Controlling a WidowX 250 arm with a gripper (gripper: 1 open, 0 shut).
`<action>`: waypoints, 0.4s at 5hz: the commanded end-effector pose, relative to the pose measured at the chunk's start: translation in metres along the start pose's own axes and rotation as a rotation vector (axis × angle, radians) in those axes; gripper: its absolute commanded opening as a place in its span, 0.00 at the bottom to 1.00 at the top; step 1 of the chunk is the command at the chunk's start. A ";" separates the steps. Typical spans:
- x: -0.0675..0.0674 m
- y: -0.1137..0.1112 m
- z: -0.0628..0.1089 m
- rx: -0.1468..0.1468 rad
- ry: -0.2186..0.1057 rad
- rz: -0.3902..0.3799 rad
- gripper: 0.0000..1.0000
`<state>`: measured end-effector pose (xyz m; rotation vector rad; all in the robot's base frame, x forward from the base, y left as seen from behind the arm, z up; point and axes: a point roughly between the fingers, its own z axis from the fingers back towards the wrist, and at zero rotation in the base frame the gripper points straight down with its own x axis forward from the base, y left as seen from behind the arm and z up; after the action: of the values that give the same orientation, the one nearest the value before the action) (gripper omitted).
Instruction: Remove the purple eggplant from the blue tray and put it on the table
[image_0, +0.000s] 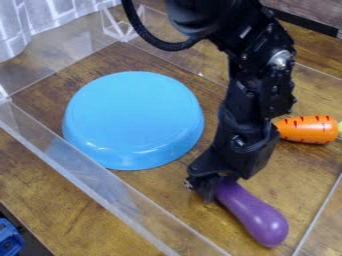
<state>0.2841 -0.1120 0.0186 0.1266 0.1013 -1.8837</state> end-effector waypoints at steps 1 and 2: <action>0.002 -0.003 0.007 0.024 0.006 -0.038 1.00; -0.004 0.002 0.007 0.042 0.007 -0.105 1.00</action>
<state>0.2862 -0.1162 0.0194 0.1480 0.0949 -1.9758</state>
